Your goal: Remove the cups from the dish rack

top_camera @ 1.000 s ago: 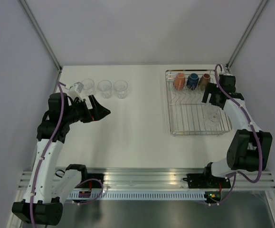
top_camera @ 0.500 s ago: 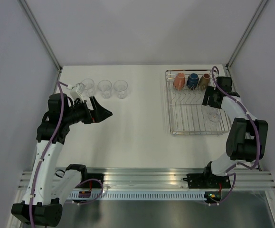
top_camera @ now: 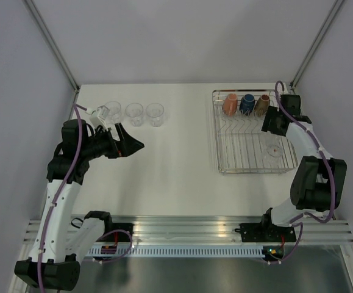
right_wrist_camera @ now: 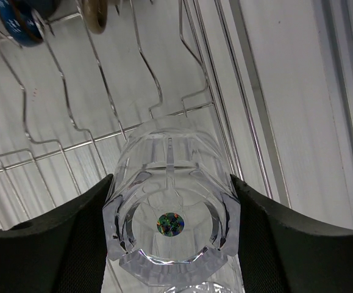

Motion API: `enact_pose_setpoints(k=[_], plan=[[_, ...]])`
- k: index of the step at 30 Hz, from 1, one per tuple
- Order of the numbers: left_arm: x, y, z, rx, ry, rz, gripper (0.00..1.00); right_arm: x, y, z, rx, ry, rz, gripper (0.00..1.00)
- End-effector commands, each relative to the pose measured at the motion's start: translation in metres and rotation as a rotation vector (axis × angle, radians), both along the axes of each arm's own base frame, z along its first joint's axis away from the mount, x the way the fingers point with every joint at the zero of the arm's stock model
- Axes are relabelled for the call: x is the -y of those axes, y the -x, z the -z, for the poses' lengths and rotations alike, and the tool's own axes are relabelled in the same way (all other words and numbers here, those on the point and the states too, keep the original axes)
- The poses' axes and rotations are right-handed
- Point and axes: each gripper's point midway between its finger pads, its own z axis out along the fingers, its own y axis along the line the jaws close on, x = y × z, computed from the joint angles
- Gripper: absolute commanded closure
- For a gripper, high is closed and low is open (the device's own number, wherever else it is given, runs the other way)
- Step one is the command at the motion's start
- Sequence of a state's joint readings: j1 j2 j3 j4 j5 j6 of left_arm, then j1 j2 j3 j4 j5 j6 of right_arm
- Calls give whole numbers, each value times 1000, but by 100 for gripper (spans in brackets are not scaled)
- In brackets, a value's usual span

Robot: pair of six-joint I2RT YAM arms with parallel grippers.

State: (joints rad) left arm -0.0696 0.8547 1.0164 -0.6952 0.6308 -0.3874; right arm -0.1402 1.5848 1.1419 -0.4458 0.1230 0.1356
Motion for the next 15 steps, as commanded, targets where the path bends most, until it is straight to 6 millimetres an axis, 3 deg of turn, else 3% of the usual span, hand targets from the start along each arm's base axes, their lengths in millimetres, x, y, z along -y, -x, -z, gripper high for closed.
enact_pose_setpoints(k=[1, 4, 8, 9, 13, 15], plan=[[2, -9, -21, 74, 18, -2, 1, -9, -18, -79, 204, -4, -22, 67], [6, -14, -26, 86, 53, 3, 1, -30, -18, -106, 276, -63, -82, 67], [22, -14, -39, 101, 168, 68, 1, -72, -13, -144, 399, -218, -201, 69], [26, -15, -43, 111, 195, 86, 1, -93, -10, -153, 426, -283, -274, 69], [40, -15, -59, 165, 320, 179, 1, -150, 8, -186, 543, -507, -421, 70], [44, -13, -60, 136, 371, 195, 1, -170, 11, -208, 620, -605, -455, 71]])
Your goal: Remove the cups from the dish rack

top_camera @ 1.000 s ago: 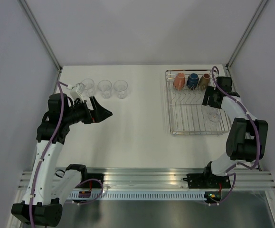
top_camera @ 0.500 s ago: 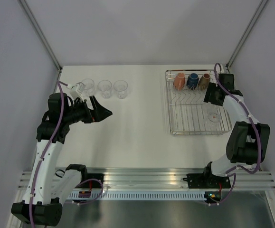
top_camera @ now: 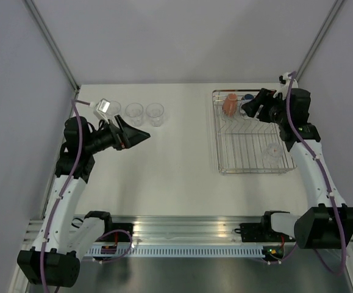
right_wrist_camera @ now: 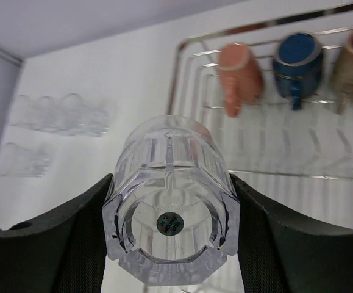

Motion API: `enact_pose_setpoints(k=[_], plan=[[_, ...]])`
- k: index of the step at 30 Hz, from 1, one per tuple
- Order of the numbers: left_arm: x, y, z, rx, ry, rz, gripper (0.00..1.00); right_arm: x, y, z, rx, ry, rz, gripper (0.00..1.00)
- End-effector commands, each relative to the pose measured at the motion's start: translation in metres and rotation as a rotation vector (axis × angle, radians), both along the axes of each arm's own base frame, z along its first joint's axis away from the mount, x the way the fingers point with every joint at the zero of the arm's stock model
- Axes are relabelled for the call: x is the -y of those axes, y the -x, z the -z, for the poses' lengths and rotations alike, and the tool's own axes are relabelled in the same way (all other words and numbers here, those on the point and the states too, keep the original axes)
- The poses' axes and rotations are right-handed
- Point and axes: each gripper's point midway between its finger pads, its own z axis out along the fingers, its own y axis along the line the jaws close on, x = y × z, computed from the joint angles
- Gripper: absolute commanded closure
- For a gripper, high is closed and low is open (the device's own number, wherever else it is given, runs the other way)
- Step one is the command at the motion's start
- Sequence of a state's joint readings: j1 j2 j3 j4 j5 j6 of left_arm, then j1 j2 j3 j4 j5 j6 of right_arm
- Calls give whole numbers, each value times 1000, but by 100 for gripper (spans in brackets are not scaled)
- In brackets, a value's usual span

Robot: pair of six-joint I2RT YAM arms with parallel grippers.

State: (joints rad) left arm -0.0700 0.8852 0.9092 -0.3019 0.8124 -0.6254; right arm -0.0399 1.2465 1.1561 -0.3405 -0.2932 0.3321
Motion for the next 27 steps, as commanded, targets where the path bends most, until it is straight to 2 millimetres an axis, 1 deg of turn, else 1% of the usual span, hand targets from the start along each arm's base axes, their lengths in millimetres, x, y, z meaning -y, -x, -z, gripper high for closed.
enact_pose_setpoints(k=[1, 2, 3, 4, 5, 6, 7, 8, 9, 10, 11, 12, 14, 15, 16, 17, 18, 19, 20, 21, 22, 23, 24, 25, 27], plan=[[17, 5, -33, 70, 143, 110, 1, -71, 20, -52, 164, -258, -239, 71], [18, 3, -41, 97, 169, 119, 1, -82, 21, -70, 223, -320, -264, 71], [20, 4, -41, 100, 181, 139, 1, -98, 29, -77, 245, -350, -313, 71], [22, 4, -47, 124, 198, 157, 1, -108, 36, -87, 297, -377, -356, 71], [23, 4, -49, 130, 206, 165, 1, -117, 42, -94, 299, -438, -374, 71], [24, 5, -49, 132, 212, 176, 1, -131, 49, -98, 305, -473, -412, 71], [25, 6, -50, 119, 233, 184, 1, -138, 54, -93, 293, -511, -426, 71], [25, 5, -57, 168, 244, 194, 1, -144, 58, -108, 360, -546, -455, 71], [27, 6, -54, 159, 257, 206, 1, -157, 68, -113, 337, -619, -489, 71], [28, 8, -57, 148, 282, 216, 1, -165, 71, -109, 332, -645, -511, 71], [29, 8, -58, 150, 290, 227, 1, -172, 77, -119, 372, -665, -545, 71], [30, 7, -58, 158, 295, 238, 1, -187, 86, -121, 363, -689, -582, 71], [32, 7, -59, 153, 307, 250, 1, -206, 92, -122, 350, -701, -631, 71], [33, 8, -63, 174, 312, 262, 1, -222, 97, -120, 331, -713, -662, 71], [34, 10, -64, 167, 325, 268, 1, -229, 101, -125, 347, -727, -684, 71], [35, 13, -66, 177, 332, 277, 1, -241, 109, -124, 331, -738, -712, 71], [35, 16, -71, 203, 337, 287, 1, -248, 106, -122, 323, -743, -713, 71], [36, 18, -73, 199, 345, 295, 1, -255, 109, -124, 335, -748, -730, 71], [37, 20, -75, 203, 348, 301, 1, -267, 117, -124, 321, -755, -761, 71], [37, 21, -77, 206, 348, 305, 1, -275, 114, -122, 313, -754, -768, 71], [37, 23, -78, 205, 350, 309, 1, -282, 115, -123, 315, -760, -778, 71], [37, 26, -80, 204, 348, 323, 2, -291, 122, -124, 310, -771, -804, 71], [37, 28, -80, 205, 348, 328, 3, -297, 120, -123, 303, -777, -812, 71], [38, 29, -81, 204, 349, 333, 6, -301, 123, -128, 318, -789, -826, 71], [39, 34, -82, 208, 349, 352, 9, -313, 124, -127, 313, -791, -843, 71]])
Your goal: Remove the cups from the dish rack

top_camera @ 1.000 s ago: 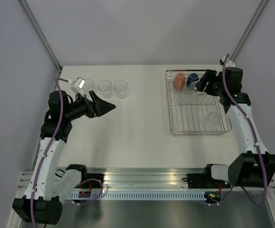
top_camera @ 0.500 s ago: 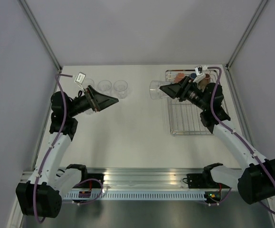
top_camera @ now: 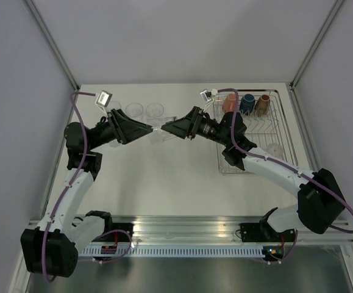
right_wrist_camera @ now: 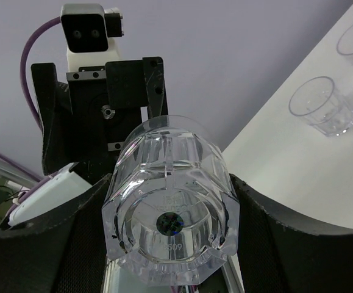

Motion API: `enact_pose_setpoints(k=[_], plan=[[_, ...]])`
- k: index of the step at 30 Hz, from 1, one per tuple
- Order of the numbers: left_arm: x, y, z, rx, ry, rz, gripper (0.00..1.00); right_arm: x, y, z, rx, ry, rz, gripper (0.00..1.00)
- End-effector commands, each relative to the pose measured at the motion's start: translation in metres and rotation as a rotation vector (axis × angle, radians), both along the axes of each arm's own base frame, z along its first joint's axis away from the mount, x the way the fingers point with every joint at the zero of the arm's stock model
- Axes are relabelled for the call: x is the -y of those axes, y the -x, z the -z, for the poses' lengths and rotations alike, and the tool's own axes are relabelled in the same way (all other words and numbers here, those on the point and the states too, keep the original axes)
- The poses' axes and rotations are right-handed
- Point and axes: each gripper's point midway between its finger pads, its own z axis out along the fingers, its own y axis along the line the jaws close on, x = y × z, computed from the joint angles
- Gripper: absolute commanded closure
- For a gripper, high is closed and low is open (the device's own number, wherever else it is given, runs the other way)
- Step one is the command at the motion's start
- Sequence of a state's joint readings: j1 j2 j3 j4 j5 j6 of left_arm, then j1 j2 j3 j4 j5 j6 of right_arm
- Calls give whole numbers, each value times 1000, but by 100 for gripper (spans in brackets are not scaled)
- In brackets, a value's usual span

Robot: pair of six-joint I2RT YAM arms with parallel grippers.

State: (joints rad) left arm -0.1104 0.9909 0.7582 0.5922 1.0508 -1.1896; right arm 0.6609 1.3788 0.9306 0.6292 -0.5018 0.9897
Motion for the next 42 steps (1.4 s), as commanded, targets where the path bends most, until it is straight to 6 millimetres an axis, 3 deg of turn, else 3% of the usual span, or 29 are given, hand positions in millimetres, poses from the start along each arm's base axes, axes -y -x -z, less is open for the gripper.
enact_pose_setpoints(k=[1, 3, 4, 9, 12, 14, 17, 18, 21, 22, 23, 24, 26, 28, 29, 30, 31, 32, 34, 35, 37, 38, 40, 42], plan=[[2, 22, -19, 69, 19, 63, 16, -11, 5, -58, 146, -138, -7, 71], [3, 26, -21, 78, 19, 73, 25, -20, 5, -56, 140, -141, -24, 71], [3, 27, -22, 81, 19, 74, 38, -22, 6, -57, 150, -151, -34, 71], [3, 29, -26, 100, 4, 73, 70, -29, 5, -55, 125, -186, -69, 71], [3, 24, -22, 88, -11, 60, 98, -30, 6, -55, 128, -198, -79, 71], [3, 22, -21, 88, -15, 50, 98, -30, 6, -55, 133, -199, -82, 69], [1, 15, -20, 90, -34, 10, 98, -27, 5, -52, 131, -182, -87, 40], [1, 10, -13, 68, -59, -7, 98, -25, 5, -50, 132, -176, -87, 21], [-4, -6, -10, 98, -127, -104, 98, -11, -12, -41, 108, -134, -31, 2], [-6, -10, 3, 27, -165, -124, 98, -6, -21, -26, 61, -82, 0, 2], [-10, -19, -2, 35, -185, -178, 98, 7, -33, -23, 84, -39, 59, 2], [-14, -25, 5, 55, -234, -212, 98, 14, -41, 0, 25, 47, 94, 2], [-22, -41, 20, -30, -311, -280, 98, 43, -64, 12, 59, 163, 246, 2], [-35, -61, 40, -75, -423, -363, 98, 80, -79, 45, -3, 363, 404, 2], [-40, -67, 47, -107, -460, -391, 98, 90, -84, 39, 28, 375, 459, 2], [-45, -74, 55, -142, -501, -417, 98, 102, -84, 52, -4, 437, 490, 2], [-50, -81, 47, -140, -530, -450, 98, 110, -84, 54, -2, 465, 517, 2], [-59, -91, 72, -237, -606, -481, 98, 124, -85, 52, 4, 481, 564, 2], [-72, -103, 72, -246, -681, -534, 98, 137, -82, 63, 1, 549, 585, 2], [-81, -112, 91, -312, -746, -565, 98, 145, -80, 60, 12, 564, 611, 2], [-92, -123, 93, -332, -814, -611, 98, 156, -76, 70, 18, 640, 618, 2], [-95, -125, 111, -394, -864, -594, 98, 161, -74, 73, 23, 670, 624, 2], [-99, -135, 111, -408, -908, -610, 98, 180, -73, 87, 10, 770, 677, 2], [-109, -141, 132, -464, -1005, -628, 98, 198, -69, 103, -21, 857, 726, 2]])
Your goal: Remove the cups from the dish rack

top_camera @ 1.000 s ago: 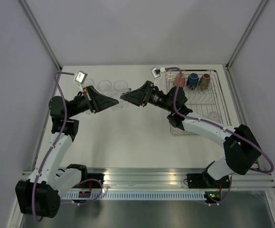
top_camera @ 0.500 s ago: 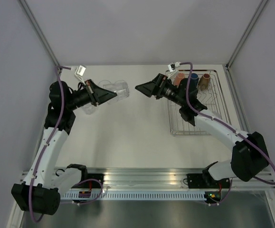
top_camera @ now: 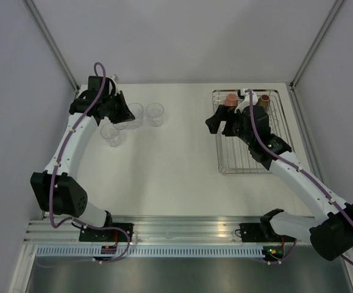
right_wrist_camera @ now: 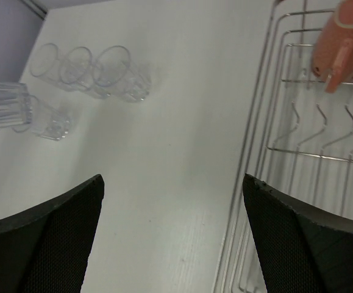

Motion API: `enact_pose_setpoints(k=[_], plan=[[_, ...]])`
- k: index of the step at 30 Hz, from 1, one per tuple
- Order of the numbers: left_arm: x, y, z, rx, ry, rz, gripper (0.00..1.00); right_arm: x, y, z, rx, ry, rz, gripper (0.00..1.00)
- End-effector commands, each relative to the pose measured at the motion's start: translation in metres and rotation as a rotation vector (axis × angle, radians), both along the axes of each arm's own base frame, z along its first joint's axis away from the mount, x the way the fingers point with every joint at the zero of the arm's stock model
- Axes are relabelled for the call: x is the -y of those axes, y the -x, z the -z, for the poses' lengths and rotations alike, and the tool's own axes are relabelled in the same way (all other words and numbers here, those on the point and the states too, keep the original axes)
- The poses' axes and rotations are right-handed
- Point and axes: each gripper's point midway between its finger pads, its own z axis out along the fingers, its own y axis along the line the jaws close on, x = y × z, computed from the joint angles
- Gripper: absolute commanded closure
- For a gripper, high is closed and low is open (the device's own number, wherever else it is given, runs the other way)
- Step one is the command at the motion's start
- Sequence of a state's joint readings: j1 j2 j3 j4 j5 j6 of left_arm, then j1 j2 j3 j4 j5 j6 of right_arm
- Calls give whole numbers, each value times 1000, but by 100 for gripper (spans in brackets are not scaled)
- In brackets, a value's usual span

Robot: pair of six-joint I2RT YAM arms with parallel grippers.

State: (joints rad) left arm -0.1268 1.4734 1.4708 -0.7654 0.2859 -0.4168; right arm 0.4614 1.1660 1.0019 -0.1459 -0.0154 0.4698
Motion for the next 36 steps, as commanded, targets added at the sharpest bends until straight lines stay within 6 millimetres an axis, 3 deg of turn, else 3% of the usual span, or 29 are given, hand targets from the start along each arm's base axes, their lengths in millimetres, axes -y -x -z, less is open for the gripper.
enact_pose_setpoints(k=[1, 3, 5, 8, 13, 19, 27, 36], plan=[[-28, -6, 7, -48, -219, -39, 98, 45, 9, 33, -59, 234, 115, 2], [-30, -10, 28, -130, -254, -20, 98, 57, 16, 42, -97, 299, 135, 2], [-31, -20, 32, -152, -280, -11, 98, 70, 26, 49, -130, 362, 154, 2], [-35, -26, 55, -232, -325, -2, 98, 85, 39, 46, -137, 398, 182, 2], [-24, -32, 90, -320, -367, 46, 98, 94, 56, 28, -98, 384, 183, 2], [-6, -36, 109, -358, -398, 86, 98, 101, 67, 22, -85, 399, 176, 2], [0, -40, 142, -426, -468, 105, 98, 103, 73, 21, -73, 406, 167, 2], [-5, -44, 160, -466, -531, 102, 98, 111, 83, 14, -51, 400, 181, 2]])
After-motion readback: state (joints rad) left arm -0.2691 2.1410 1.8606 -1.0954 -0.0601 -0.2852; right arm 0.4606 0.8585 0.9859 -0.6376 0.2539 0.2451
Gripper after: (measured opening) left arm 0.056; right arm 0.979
